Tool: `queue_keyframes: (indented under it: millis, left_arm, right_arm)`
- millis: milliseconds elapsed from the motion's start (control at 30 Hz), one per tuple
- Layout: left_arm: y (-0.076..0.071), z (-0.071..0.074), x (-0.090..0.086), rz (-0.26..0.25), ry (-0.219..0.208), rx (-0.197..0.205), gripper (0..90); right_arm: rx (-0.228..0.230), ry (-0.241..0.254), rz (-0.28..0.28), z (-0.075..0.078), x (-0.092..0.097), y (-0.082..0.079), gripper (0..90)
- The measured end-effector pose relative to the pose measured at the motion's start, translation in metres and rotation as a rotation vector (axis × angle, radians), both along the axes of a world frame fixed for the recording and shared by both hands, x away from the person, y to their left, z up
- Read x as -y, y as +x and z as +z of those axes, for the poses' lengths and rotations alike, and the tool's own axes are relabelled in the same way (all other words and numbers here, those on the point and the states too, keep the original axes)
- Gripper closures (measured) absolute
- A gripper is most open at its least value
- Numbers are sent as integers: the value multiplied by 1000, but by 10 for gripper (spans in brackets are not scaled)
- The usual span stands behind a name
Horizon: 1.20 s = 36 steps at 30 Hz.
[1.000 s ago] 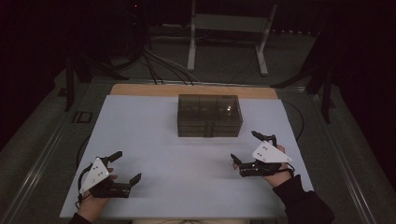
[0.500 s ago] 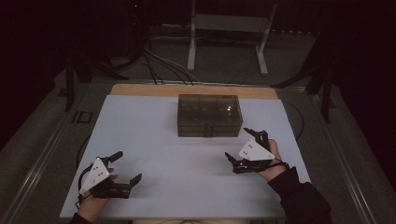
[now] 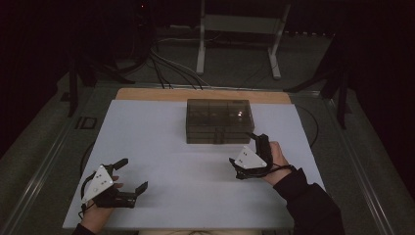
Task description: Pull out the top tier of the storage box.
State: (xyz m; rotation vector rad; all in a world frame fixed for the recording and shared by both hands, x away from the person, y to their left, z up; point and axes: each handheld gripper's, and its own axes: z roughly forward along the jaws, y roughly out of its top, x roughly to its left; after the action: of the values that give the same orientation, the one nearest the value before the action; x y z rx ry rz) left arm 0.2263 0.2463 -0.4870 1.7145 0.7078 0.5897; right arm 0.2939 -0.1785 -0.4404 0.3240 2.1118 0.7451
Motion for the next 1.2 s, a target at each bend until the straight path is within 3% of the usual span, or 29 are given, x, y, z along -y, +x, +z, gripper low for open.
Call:
queue_keyframes:
  millis: [667, 1000, 1200]
  left_arm:
    - [-1, 0, 2, -27, -14, 6, 2]
    - [-1, 1, 3, -24, -12, 12, 2]
    - [-2, 1, 3, -25, -3, 15, 2]
  right_arm:
    - [46, -218, 6, -11, -31, 14, 92]
    - [95, -305, -1, -17, -44, 21, 129]
    - [101, -353, -8, -21, -52, 23, 160]
